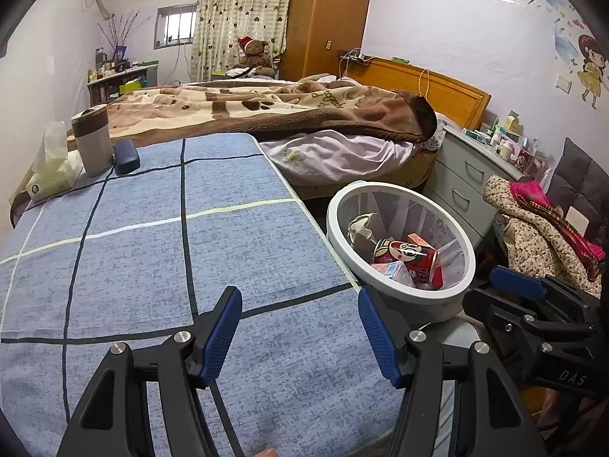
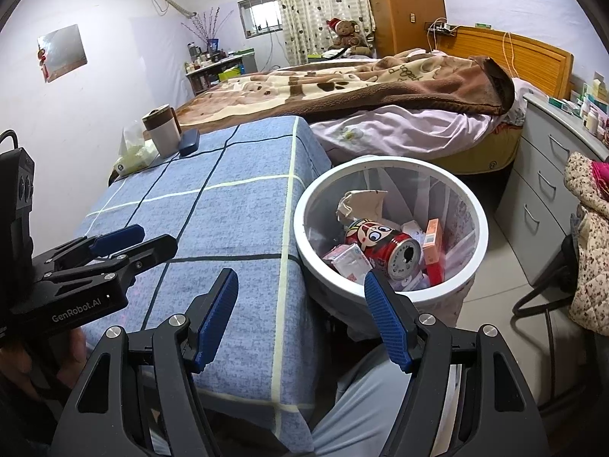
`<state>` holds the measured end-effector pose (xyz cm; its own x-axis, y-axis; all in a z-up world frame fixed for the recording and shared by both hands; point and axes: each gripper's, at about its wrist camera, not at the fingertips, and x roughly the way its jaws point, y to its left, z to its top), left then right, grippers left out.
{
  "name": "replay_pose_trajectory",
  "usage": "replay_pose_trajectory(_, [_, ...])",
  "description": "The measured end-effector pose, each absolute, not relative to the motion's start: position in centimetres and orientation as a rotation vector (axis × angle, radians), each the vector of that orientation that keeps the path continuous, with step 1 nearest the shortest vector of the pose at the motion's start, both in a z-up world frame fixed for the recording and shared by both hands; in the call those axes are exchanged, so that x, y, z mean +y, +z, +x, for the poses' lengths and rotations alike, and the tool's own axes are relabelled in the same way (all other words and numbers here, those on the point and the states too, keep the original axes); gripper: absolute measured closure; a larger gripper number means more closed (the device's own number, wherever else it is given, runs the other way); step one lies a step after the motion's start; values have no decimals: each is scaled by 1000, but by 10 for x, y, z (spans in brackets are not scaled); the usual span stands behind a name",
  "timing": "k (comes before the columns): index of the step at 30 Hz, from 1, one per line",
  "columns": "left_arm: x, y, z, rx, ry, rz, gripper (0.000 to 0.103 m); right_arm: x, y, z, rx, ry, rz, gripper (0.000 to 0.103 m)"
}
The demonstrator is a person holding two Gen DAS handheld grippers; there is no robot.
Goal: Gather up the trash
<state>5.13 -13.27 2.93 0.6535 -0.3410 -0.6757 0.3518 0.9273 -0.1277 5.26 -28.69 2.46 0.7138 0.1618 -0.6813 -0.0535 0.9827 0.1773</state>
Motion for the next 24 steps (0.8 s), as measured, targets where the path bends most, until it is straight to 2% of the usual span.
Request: replay_pose_trajectory(24, [-124, 27, 47, 768, -352, 7, 40, -283, 24, 54, 772, 127, 144, 33])
